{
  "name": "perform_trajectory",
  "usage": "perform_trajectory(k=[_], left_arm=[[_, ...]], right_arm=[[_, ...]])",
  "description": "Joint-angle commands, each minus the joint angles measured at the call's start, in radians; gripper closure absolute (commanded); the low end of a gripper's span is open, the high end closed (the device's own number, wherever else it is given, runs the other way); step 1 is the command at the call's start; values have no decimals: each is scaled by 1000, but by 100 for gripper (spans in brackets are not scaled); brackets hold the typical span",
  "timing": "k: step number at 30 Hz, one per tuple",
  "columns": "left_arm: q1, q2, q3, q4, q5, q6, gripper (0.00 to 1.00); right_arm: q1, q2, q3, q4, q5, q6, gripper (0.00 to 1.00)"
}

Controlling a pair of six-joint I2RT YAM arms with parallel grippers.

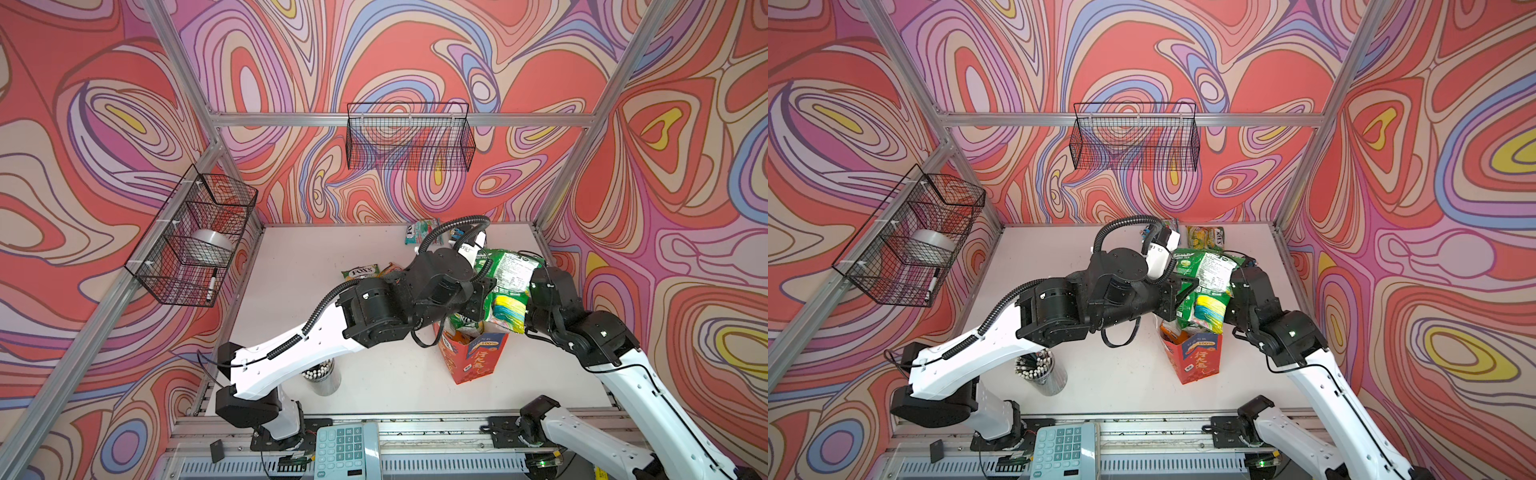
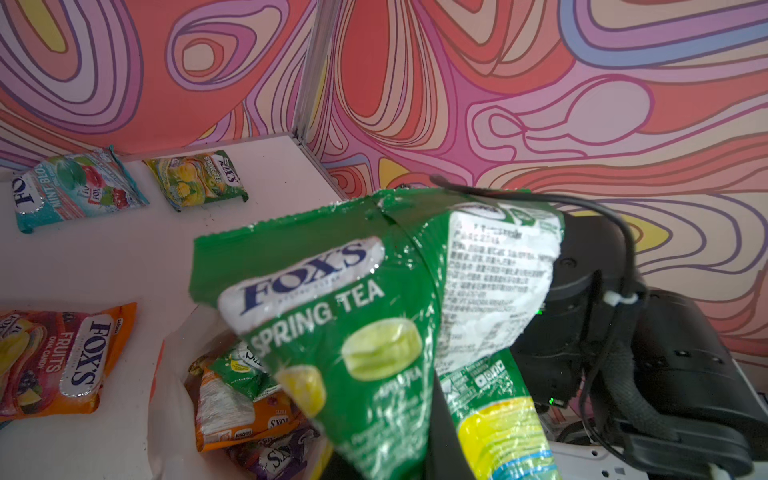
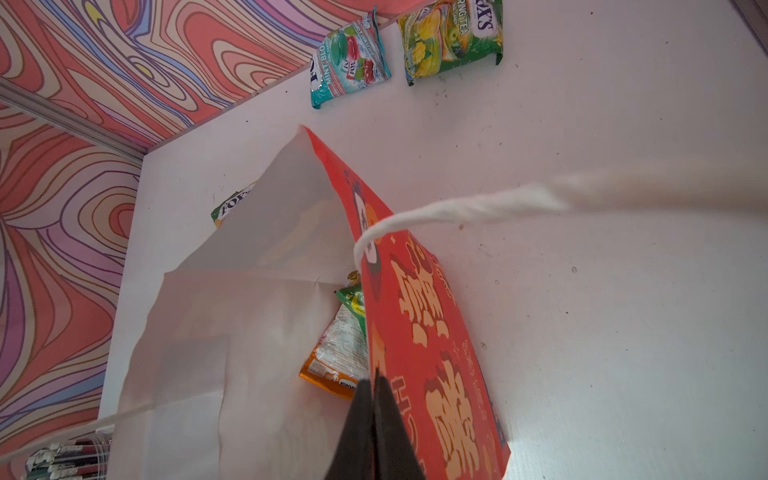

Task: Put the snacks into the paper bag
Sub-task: 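Carry the green packet over the bag held by the right gripper, then lower the green packet into the bag and open the left gripper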

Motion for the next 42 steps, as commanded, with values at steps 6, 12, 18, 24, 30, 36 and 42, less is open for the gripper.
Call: perform_trajectory(k=[6, 12, 18, 24, 30, 36, 42], left_arm=[[-8, 22, -55, 129, -184, -7, 100], [-1, 92, -61, 117, -237, -34, 100], [2, 117, -117, 81, -263, -69, 100], [10, 132, -189, 34, -294, -105, 100], [9, 135, -223, 3, -309, -130, 100], [12, 177, -208, -30, -287, -139, 100], [13, 219, -188, -41, -253, -144, 98]], right_arm=[[3, -30, 14, -13, 1, 13, 100], [4, -35, 9, 0, -15, 24, 100], [5, -45, 12, -5, -9, 27, 100], [4, -56, 4, -7, -1, 28, 100], [4, -61, -4, -3, 0, 31, 100], [4, -72, -15, 12, -7, 39, 100], [3, -79, -20, 24, -11, 46, 100]])
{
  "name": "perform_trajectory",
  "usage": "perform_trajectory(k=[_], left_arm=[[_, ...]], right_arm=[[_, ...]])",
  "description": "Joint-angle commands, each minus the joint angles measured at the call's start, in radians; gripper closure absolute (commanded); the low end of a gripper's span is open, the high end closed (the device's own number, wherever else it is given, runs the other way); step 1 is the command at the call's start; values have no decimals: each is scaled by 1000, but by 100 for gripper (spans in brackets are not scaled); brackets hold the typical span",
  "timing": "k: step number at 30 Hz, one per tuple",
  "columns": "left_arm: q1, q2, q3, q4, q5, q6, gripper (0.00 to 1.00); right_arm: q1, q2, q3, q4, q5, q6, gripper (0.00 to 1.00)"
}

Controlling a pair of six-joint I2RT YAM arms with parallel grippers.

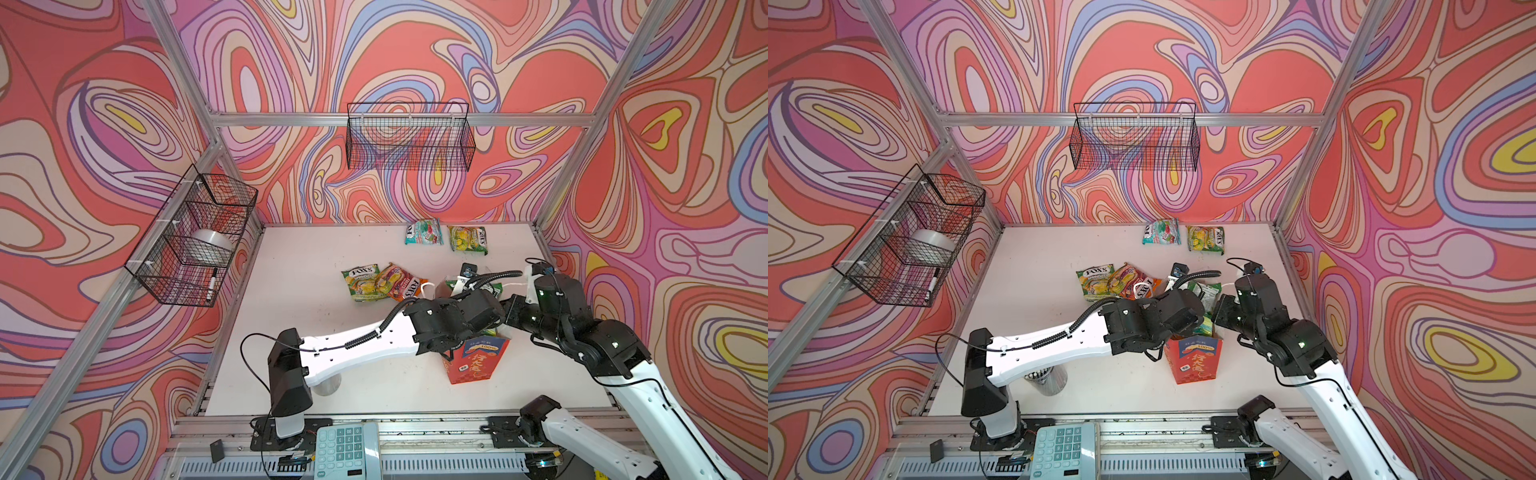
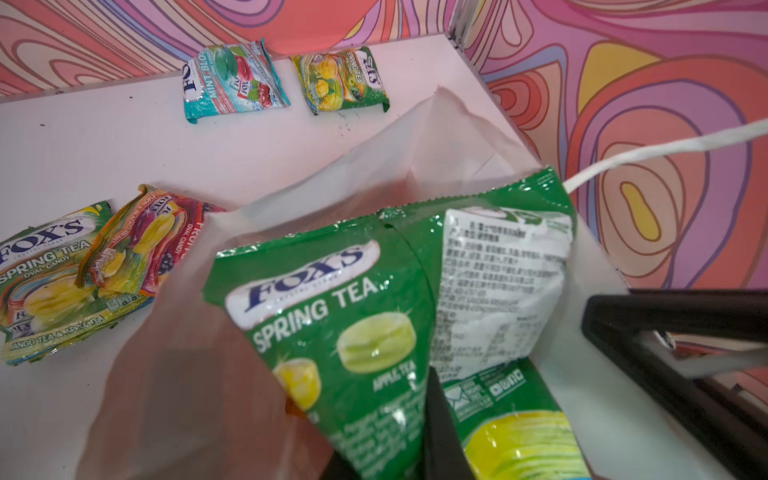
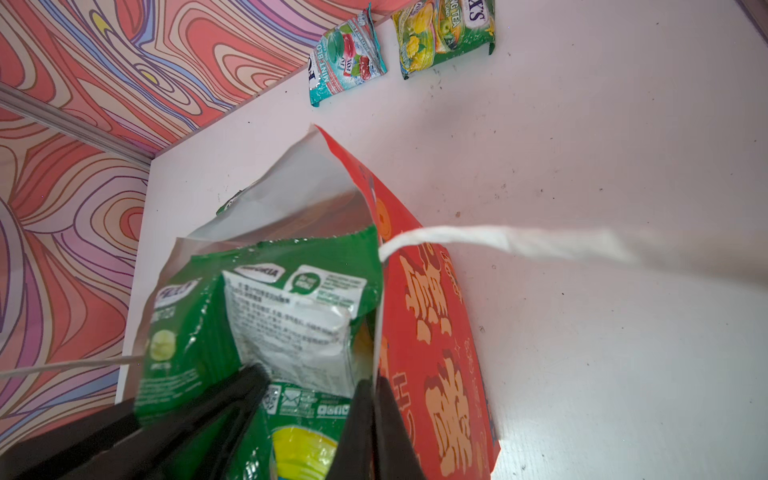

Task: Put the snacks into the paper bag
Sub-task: 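Lower the green packet into the bag and open the left gripper, then raise the open left gripper out of the bag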

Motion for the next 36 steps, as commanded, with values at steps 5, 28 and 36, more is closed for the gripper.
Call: perform_trajectory(k=[5, 28, 36], left_arm=[[-1, 16, 36, -10, 31, -33, 87], [-21, -119, 57, 29, 164, 89, 36], [-20, -183, 96, 37, 290, 186, 9]], right_arm=[[5, -19, -1, 51, 0, 12, 100], [3, -58, -36, 37, 34, 8, 100], [4, -72, -50, 43, 36, 8, 100]])
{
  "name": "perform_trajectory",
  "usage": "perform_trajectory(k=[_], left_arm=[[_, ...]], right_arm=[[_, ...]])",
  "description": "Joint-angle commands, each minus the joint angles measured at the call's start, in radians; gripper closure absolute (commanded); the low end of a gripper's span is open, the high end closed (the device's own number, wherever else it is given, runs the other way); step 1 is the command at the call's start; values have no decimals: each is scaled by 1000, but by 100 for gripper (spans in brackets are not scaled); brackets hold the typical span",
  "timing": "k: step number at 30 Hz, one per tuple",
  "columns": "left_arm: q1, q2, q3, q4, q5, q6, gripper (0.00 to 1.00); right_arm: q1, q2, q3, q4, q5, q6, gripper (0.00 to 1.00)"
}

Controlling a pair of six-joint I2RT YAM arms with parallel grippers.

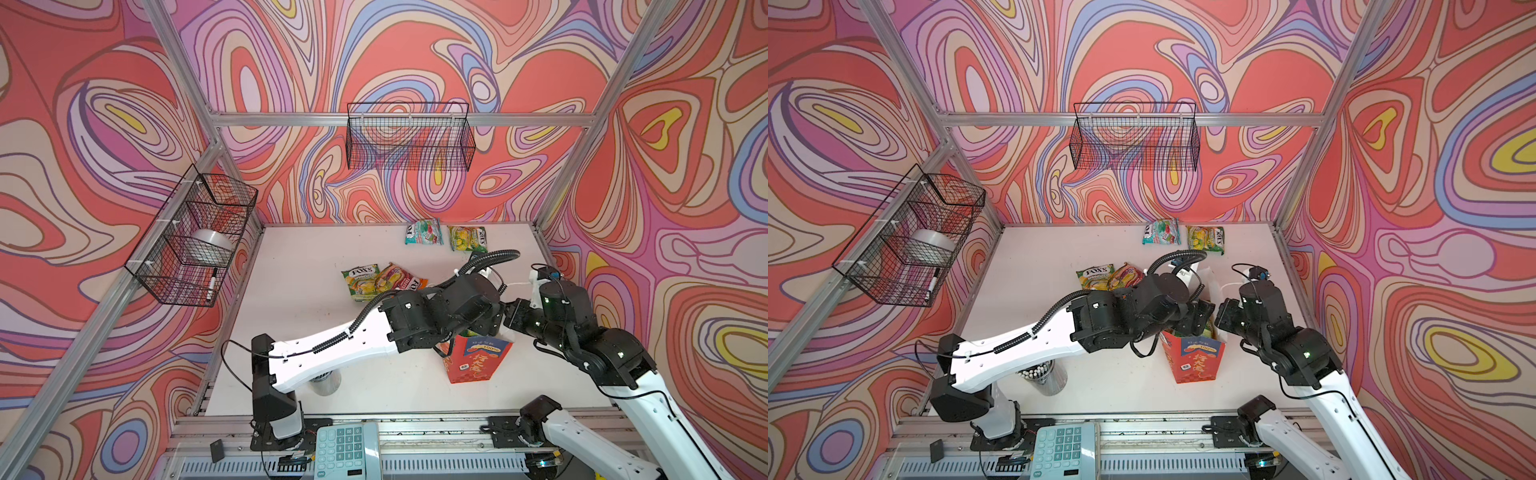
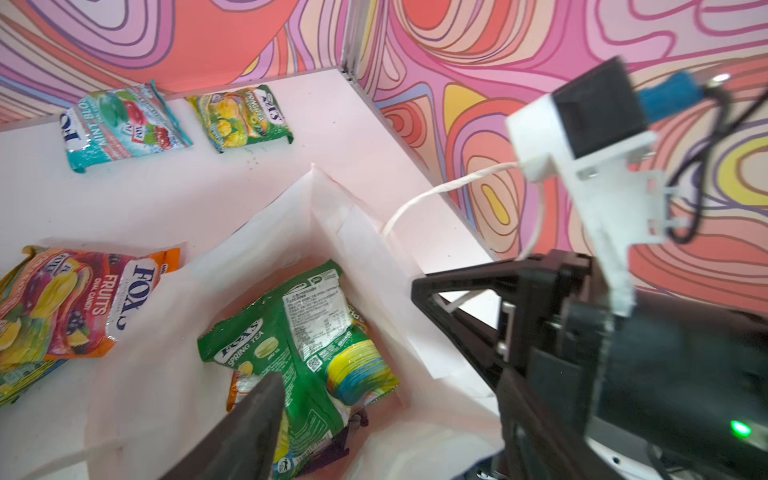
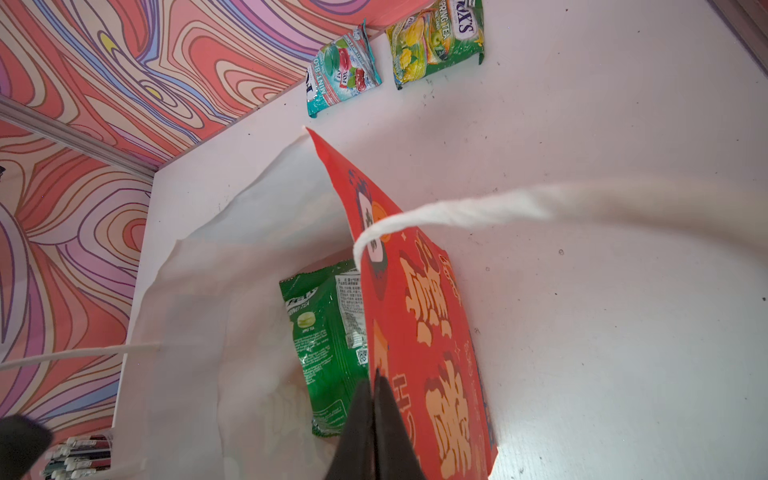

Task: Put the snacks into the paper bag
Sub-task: 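Raise the open left gripper out of the bag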

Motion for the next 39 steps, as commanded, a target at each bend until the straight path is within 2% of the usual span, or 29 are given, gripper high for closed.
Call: perform_trajectory(k=[1, 3, 7, 9, 12, 18, 21, 26, 31, 36, 37, 39], left_arm=[[-3, -71, -12, 31, 74, 61, 7], [-3, -107, -31, 58, 102, 76, 0], [-4, -172, -55, 83, 152, 103, 0], [-3, -197, -48, 64, 142, 109, 0], [-3, -253, -70, 35, 73, 115, 0], [-2, -370, -167, -48, -153, 112, 0], [7, -438, -246, -44, -210, 85, 0], [76, -512, -336, -100, -234, 3, 0], [185, -548, -433, -133, -147, -61, 0], [197, -511, -456, -74, 60, -25, 0], [197, -496, -448, -78, 69, -26, 0], [197, -467, -436, -100, 15, -55, 0]], right_arm=[[3, -25, -16, 32, 13, 0, 100], [5, -23, -14, 27, 25, -6, 100], [3, -20, -7, 22, 21, -9, 100], [3, -31, -14, 25, 22, -8, 100], [4, -29, -2, 14, 36, -16, 100], [3, -51, -17, 15, 33, -14, 100], [3, -47, -20, 13, 33, -11, 100], [3, -56, -32, 24, 35, -13, 100], [4, -60, -30, 28, 26, -10, 100], [3, -45, -39, 22, 33, -19, 100], [3, -47, -45, 26, 28, -16, 100], [3, -57, -61, 40, 20, -14, 100]])
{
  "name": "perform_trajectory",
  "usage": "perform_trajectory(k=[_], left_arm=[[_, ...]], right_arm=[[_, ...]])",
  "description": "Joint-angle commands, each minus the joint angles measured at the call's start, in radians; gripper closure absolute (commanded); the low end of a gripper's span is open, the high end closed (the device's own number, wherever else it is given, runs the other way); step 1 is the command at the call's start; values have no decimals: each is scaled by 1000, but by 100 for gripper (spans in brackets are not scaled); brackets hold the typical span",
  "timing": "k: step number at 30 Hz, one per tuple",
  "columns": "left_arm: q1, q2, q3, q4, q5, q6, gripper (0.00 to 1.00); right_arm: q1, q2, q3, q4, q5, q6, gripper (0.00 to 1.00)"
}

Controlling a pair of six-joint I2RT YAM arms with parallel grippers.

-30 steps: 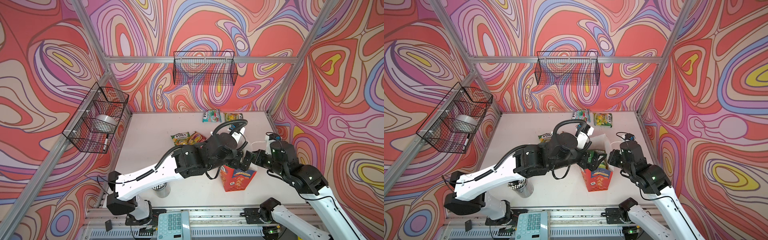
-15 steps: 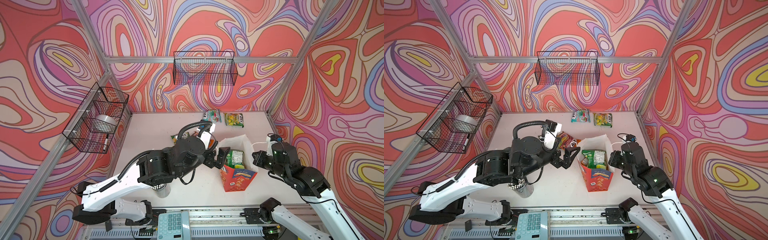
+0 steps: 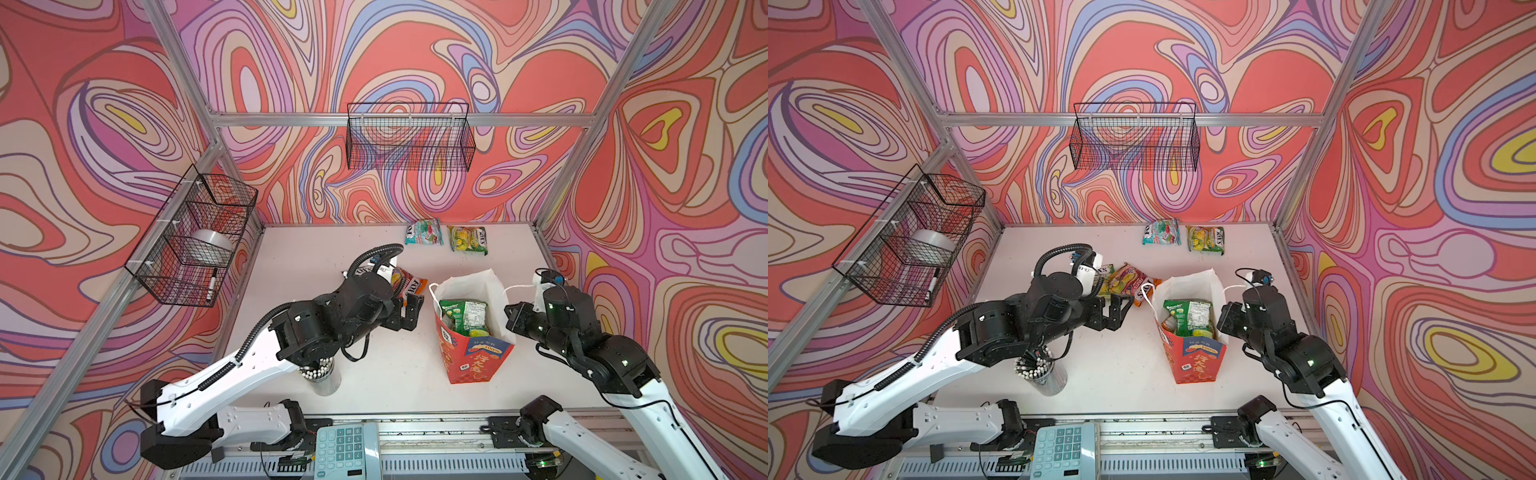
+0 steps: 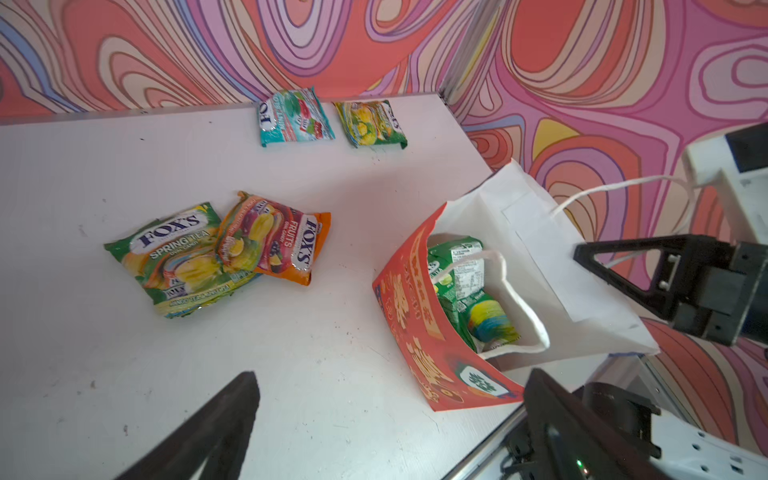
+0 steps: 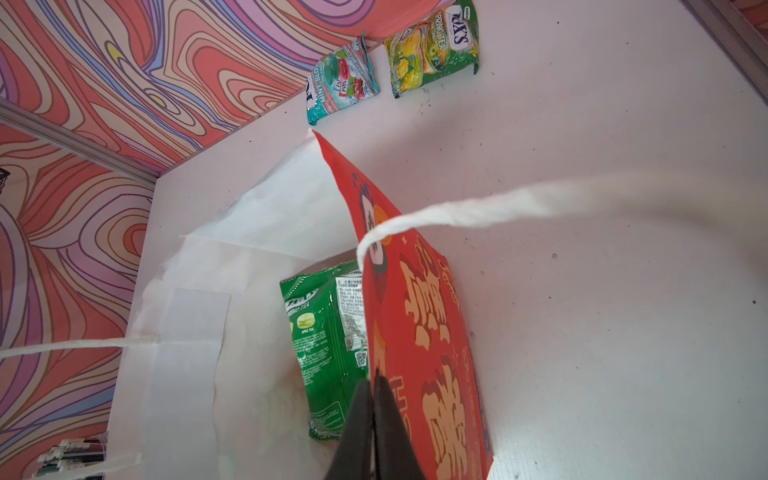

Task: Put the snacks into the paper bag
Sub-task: 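Raise the open left gripper out of the bag, then lower the left gripper onto the green Spring Tea packet and grasp it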

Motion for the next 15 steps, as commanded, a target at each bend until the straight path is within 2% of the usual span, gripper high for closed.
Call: perform_trajectory(k=[1, 2, 3, 6, 10, 15], left_arm=[[3, 42, 20, -31, -24, -42, 0], [17, 52, 9, -39, -76, -59, 0], [61, 62, -7, -36, -68, -83, 0], [215, 92, -53, 17, 97, -113, 0], [350, 193, -27, 8, 106, -106, 0], [484, 404, 55, -19, 97, -102, 0]], right_arm=[[4, -13, -24, 28, 8, -7, 100], [4, -12, -22, 25, 12, -6, 100], [4, -10, -21, 25, 12, -7, 100], [3, -20, -31, 31, -7, 2, 100], [3, -27, -38, 18, 4, 0, 100], [5, -39, -48, 21, -3, 3, 100]])
